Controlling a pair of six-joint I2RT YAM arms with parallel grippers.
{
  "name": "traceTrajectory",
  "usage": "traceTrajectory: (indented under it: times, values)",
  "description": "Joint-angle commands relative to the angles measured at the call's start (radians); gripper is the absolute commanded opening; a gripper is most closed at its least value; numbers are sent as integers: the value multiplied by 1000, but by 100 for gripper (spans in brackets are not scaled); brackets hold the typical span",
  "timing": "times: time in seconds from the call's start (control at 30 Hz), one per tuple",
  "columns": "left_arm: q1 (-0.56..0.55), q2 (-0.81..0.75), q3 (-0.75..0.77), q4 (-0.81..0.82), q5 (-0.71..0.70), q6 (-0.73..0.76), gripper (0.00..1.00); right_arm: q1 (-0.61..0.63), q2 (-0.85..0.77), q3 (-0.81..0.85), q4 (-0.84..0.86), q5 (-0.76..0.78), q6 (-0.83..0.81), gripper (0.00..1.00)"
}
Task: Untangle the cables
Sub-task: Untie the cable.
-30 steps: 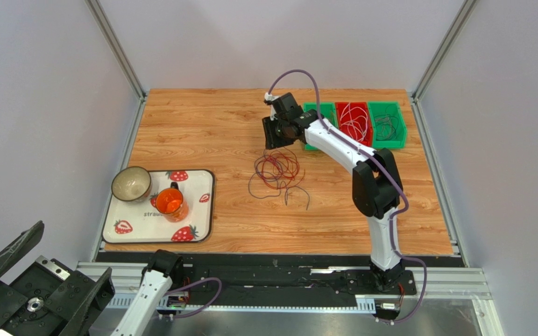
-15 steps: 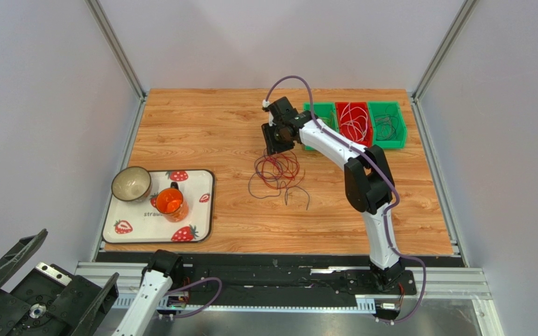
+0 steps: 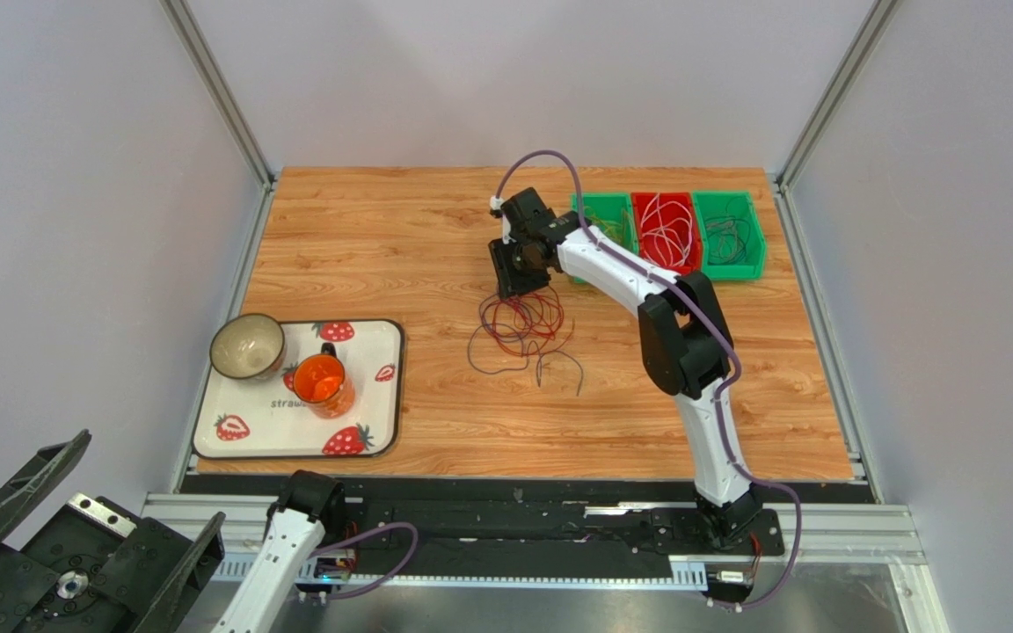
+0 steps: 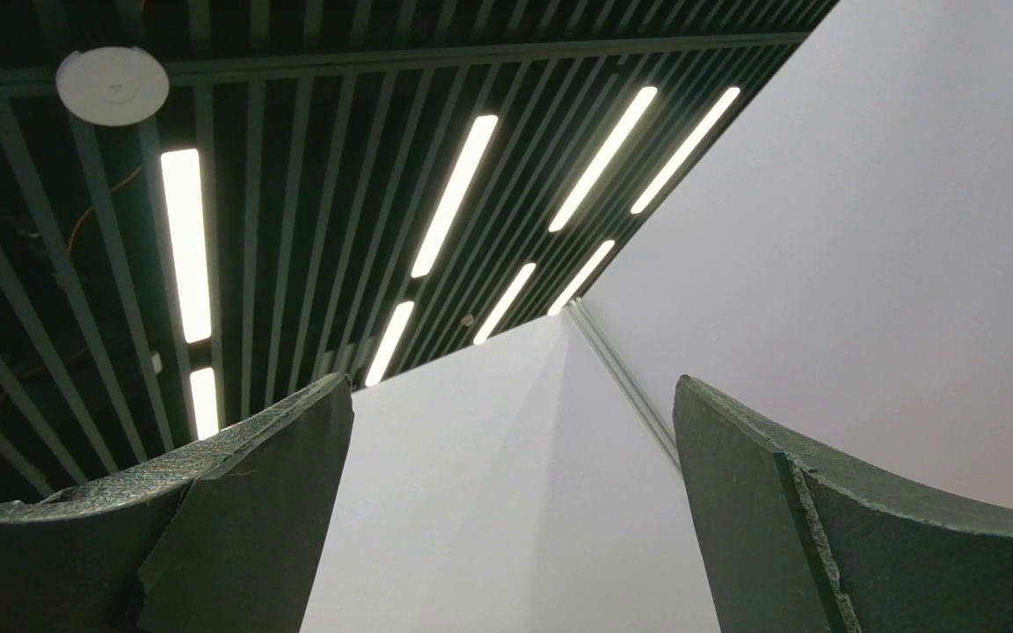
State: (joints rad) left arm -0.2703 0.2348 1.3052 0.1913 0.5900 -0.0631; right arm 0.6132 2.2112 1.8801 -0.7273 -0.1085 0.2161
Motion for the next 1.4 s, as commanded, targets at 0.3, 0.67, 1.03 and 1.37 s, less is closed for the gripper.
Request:
traceTrajectory:
  times: [0.3,0.67,1.03,1.37]
  values:
    - [8,0,-4,23,36,-26,99,16,24,71,8,-34,2,11]
    - [-12,3,14,-6,11,-38,99,16,-7,47,11,-16,-12,0]
    - [-17,8,29,-44,-151,-35,99,14,-76,11,14,-5,-15,0]
    - [-12,98,135,33,-20,-230,99,14,-159,-64,37,-3,-6,0]
